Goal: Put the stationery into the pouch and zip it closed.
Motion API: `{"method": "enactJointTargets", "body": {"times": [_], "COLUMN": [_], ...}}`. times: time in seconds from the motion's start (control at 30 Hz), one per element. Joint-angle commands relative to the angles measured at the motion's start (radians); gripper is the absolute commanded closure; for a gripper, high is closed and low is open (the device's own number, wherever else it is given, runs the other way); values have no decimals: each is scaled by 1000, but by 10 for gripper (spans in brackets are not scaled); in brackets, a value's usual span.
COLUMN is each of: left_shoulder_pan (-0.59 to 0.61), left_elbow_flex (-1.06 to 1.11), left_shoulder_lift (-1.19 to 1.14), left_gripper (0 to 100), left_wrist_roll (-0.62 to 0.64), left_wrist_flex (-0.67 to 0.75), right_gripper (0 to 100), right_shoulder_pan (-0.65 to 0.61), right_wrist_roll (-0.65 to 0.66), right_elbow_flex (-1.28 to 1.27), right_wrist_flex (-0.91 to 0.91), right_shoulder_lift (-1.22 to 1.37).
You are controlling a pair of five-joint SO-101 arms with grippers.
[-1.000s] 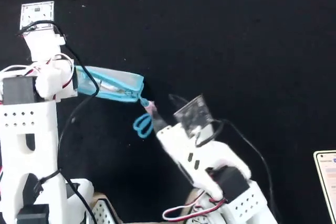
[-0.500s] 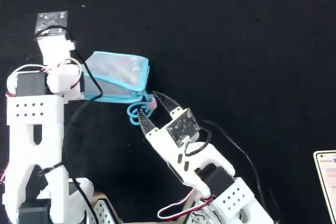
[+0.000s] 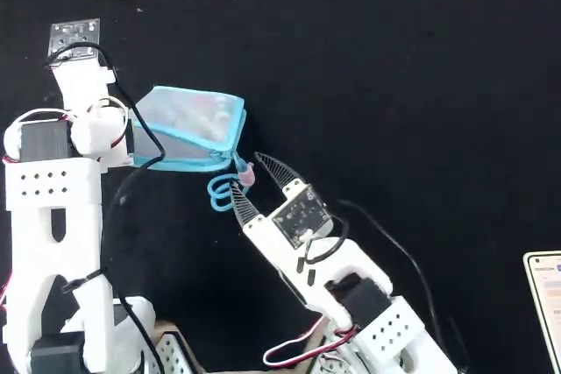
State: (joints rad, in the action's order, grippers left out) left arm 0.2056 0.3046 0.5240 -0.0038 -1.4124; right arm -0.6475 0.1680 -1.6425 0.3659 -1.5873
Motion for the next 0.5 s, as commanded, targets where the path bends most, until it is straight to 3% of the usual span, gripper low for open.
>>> {"method": "enactJointTargets", "body": {"times": [0.0,0.2,0.33,0.47], "left_shoulder_pan": [21,21,8,-12], "left_elbow_flex": [-22,-21,-19,-8], "left_shoulder_lift": [-2,-2,-2,-2], "left_gripper": [970,970,970,970], "left_wrist_roll": [0,2,2,3], "left_wrist_flex": [6,5,3,-2], "right_gripper": [826,826,826,828], "right_shoulder_pan": [-5,31,44,44], "right_wrist_roll": [11,12,11,11], "right_elbow_flex": [12,59,202,243], "right_wrist_flex": [-12,35,129,-9], "right_shoulder_lift": [-1,22,176,386]}}
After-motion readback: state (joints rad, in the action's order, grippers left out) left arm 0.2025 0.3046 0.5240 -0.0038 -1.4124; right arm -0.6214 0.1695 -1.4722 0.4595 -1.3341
